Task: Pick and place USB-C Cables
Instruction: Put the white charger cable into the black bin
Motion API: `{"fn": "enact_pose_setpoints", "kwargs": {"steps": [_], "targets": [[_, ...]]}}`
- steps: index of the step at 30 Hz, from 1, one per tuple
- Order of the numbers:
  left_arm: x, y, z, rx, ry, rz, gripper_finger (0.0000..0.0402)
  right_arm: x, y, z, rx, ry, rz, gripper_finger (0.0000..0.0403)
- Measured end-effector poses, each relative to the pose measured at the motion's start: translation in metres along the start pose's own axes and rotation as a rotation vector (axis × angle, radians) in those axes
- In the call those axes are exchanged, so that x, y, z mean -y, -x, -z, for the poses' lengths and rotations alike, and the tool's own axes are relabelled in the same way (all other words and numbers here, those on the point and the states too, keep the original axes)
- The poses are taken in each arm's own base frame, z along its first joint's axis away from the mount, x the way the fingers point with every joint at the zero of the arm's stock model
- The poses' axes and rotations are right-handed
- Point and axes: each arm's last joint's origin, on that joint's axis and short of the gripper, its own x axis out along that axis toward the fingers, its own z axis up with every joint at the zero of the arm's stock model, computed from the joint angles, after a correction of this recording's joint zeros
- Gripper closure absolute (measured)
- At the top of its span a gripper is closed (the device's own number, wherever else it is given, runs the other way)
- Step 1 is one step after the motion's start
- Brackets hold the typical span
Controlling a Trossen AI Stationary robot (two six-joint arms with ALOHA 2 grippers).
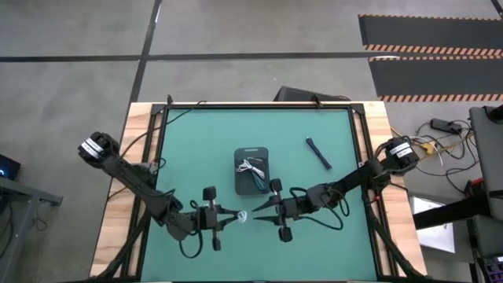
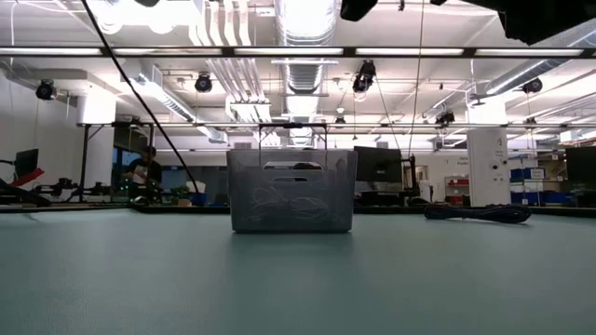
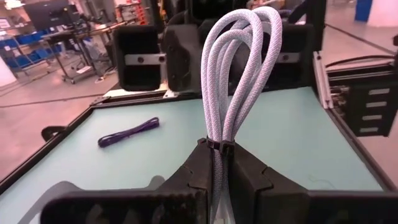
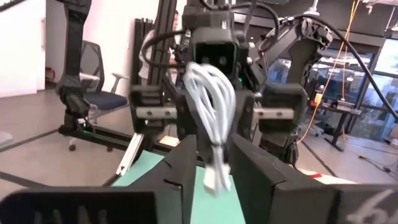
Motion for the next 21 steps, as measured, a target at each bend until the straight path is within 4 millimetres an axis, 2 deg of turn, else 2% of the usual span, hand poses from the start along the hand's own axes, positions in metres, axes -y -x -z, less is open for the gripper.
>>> {"fn": "enact_pose_setpoints", "kwargs": {"steps": [11, 21], "targets": [[-0.003, -0.007, 0.011, 0.007, 0.014, -0.017, 0.039, 0.007, -0.017, -0.009, -0.049, -0.008, 0.046, 0.0227], [-0.005, -0.01, 0.006, 0.041, 0.051, -0.029, 0.039, 0.01, -0.022, -0.012, -0.061, -0.025, 0.059, 0.0207]]}}
